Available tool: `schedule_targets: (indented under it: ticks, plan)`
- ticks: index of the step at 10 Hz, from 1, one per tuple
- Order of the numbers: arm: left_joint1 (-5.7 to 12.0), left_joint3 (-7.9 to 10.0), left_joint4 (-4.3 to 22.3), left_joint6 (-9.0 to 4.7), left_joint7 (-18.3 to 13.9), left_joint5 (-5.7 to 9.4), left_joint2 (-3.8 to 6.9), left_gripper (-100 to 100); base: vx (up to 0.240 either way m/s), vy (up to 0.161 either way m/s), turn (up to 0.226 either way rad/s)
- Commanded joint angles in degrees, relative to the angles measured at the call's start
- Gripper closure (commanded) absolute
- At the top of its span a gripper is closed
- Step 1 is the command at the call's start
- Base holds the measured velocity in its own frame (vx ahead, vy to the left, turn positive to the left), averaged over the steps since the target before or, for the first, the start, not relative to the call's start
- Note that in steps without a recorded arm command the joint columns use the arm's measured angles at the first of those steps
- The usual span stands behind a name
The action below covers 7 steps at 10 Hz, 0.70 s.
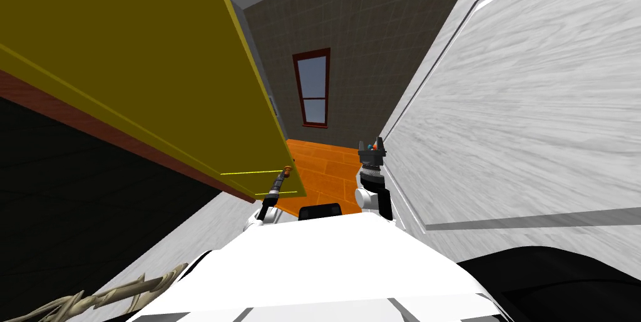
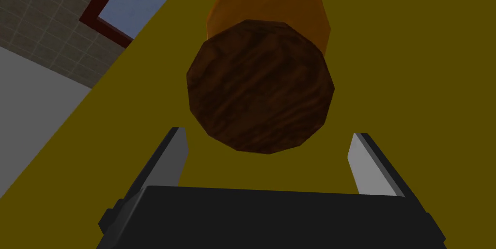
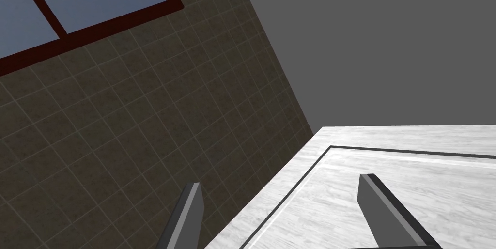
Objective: Push the door open
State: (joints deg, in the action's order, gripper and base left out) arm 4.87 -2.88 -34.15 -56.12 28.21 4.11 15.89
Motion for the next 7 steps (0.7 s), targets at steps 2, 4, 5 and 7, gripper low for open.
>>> schedule_targets:
  ticks: [2,4,5,7]
  plan:
    - [-0.78,-0.35,-0.46,-0.05,3.3,0.21,0.64,-100,-0.036,-0.038,0.004]
    - [-1.74,-0.81,-0.81,-0.25,7.06,0.5,1.53,-100,-0.031,-0.029,0.0]
    - [-1.74,-0.81,-0.81,-0.25,7.7,0.5,1.53,-100,-0.027,-0.025,0.005]
    - [-2.77,-1.32,-1.18,-0.47,11.41,0.81,2.48,-100,-0.031,-0.034,0.001]
